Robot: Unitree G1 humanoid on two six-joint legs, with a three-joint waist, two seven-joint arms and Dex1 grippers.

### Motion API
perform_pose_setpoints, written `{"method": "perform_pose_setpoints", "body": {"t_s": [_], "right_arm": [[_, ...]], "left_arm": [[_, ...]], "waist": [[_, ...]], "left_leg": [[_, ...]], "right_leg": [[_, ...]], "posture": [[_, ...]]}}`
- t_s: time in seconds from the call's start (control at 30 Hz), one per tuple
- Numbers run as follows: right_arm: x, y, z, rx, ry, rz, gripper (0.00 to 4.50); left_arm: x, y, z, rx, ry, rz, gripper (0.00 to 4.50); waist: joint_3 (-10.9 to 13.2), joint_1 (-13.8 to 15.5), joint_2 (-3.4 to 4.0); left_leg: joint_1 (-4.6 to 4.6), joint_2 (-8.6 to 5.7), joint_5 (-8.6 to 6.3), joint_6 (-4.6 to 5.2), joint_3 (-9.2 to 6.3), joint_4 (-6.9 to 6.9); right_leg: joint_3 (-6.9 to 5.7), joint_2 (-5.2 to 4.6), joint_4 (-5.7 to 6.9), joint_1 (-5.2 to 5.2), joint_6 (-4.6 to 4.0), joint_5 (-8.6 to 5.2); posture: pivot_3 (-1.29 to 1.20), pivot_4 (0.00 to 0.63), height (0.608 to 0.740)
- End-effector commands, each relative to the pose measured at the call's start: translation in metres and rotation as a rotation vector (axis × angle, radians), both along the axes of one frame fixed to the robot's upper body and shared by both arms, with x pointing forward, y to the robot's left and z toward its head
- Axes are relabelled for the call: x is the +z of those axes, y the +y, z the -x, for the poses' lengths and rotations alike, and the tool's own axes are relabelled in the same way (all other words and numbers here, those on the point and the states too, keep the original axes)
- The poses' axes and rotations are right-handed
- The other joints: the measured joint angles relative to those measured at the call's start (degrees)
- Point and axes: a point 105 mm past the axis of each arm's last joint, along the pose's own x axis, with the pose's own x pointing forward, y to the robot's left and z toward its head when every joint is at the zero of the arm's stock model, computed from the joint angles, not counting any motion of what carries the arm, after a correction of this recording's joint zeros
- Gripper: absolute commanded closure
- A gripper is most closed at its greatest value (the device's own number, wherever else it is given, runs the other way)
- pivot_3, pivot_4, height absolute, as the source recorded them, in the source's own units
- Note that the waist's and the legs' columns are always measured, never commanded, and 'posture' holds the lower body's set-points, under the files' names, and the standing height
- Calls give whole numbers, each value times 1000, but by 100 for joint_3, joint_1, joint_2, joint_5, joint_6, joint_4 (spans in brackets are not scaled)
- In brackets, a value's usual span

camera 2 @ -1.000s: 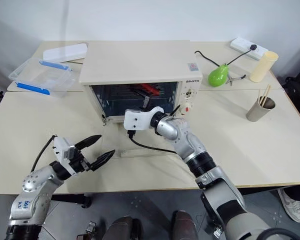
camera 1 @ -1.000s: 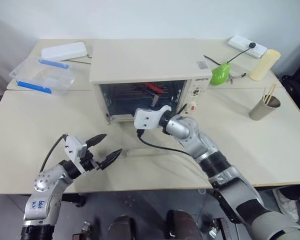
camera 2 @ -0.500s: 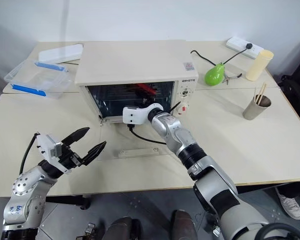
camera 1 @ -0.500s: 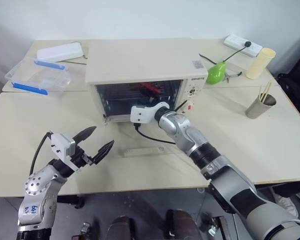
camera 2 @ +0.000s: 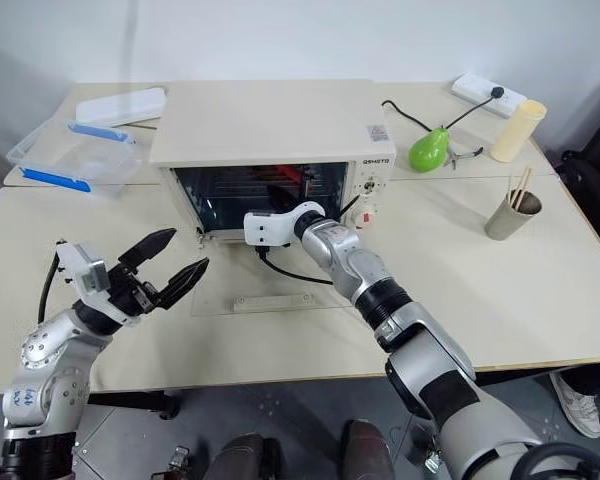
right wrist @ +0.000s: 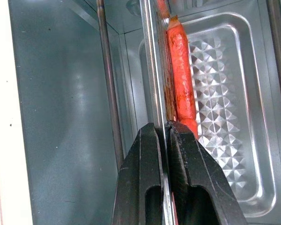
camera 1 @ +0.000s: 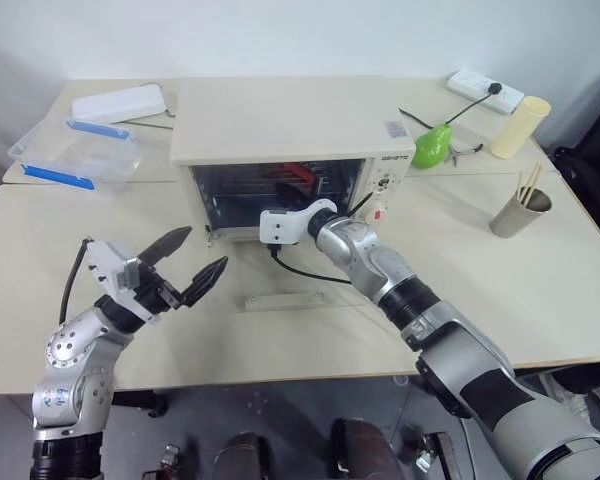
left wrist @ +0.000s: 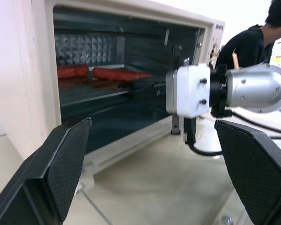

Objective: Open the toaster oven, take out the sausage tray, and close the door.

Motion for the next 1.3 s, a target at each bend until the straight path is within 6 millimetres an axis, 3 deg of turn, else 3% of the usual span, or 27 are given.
{"method": "perform_pose_setpoints", "body": {"t_s": [0.03,0.23,0.43,0.6,0.73,0.9,1.3], "right_arm": [[57,12,15,108,-120,-124,4491],[59,18,33,200,-107,-79,4491],[48,22,56,267,-58,-24,4491],[35,16,62,283,-19,21,4491],[31,5,70,301,-2,26,4491],[6,-29,87,305,60,72,4491],[3,-67,117,273,103,76,4491]], "left_arm": [[27,4,-2,3,-80,7,0],[36,0,-11,-19,-98,-11,0],[42,1,-20,-22,-112,-13,0],[44,4,-24,-13,-109,-6,0],[45,5,-26,-11,-106,2,0],[41,3,-26,-38,-64,-1,0],[31,0,-29,-115,20,-50,0]], "waist": [[0,3,0],[5,-25,1],[6,-115,1],[6,-131,1],[6,-104,1],[6,-12,1],[7,358,-1]], "left_leg": [[-2,-1,0,0,-2,1],[-13,-11,-1,-1,-13,-9],[-20,-12,-3,-4,-28,-19],[-19,-9,-1,-7,-24,-10],[-19,-9,1,-9,-26,-3],[-18,-11,1,-9,-27,-2],[-17,-19,1,-6,-24,10]], "right_leg": [[-2,0,-1,0,0,0],[-16,0,-3,-9,0,0],[-43,0,-3,-13,1,0],[-46,0,-3,-12,1,0],[-43,0,-2,-7,1,0],[-42,-2,-2,-5,1,0],[-41,-4,-24,11,1,0]], "posture": [[0,150,740],[0,150,740],[0,150,740],[0,150,740],[0,150,740],[0,150,740],[0,150,740]]}}
